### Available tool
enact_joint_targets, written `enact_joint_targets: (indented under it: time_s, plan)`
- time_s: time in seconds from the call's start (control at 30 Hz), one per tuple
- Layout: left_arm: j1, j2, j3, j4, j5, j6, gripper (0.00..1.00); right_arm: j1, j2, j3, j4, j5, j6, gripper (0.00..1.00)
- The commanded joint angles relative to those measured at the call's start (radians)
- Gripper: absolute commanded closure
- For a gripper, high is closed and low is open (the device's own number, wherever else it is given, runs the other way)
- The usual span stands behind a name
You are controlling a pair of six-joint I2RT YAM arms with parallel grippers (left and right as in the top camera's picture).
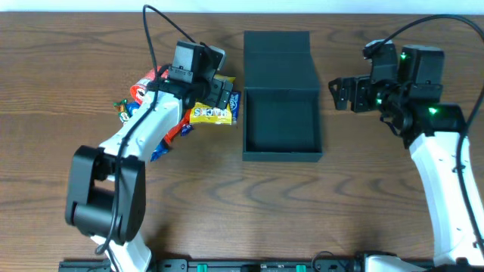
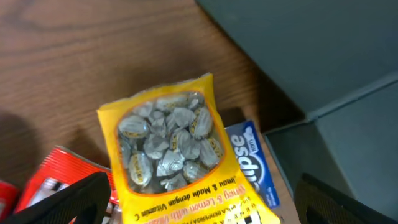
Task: Pack container
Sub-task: 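Grasp the yellow Hacks candy bag with the left gripper and lift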
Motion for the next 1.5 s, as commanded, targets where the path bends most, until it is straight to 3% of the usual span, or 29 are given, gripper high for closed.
enact_joint_targets:
  time_s: [0.0,0.5,0.57,0.7,0.9,1.07,1.47]
  plan:
    - [0.000,0.037,0.018,0.002,-0.029,-0.055,0.05,-0.016,0.001,-0.002,0.003,-0.032,-0.020,0.01]
    - [0.003,0.147,0.018,0.006,-0.027,-0.056,0.05,-0.016,0.001,-0.002,0.018,-0.032,0.006,0.01]
    - [0.003,0.148,0.018,0.010,-0.027,-0.056,0.00,-0.016,0.001,-0.002,0.018,-0.032,0.010,0.01]
    - [0.003,0.147,0.018,0.005,-0.023,-0.083,0.34,-0.016,0.001,-0.002,0.018,-0.032,0.010,0.01]
    - [0.003,0.147,0.018,0.006,0.029,-0.111,0.62,-0.016,0.001,-0.002,0.018,-0.031,0.010,0.01]
    - [0.003,0.147,0.019,0.006,0.029,-0.111,0.94,-0.016,0.001,-0.002,0.018,-0.031,0.010,0.01]
    - [0.003,0.070,0.113,0.002,0.016,-0.112,0.94,-0.016,0.001,-0.002,0.021,-0.031,0.010,0.01]
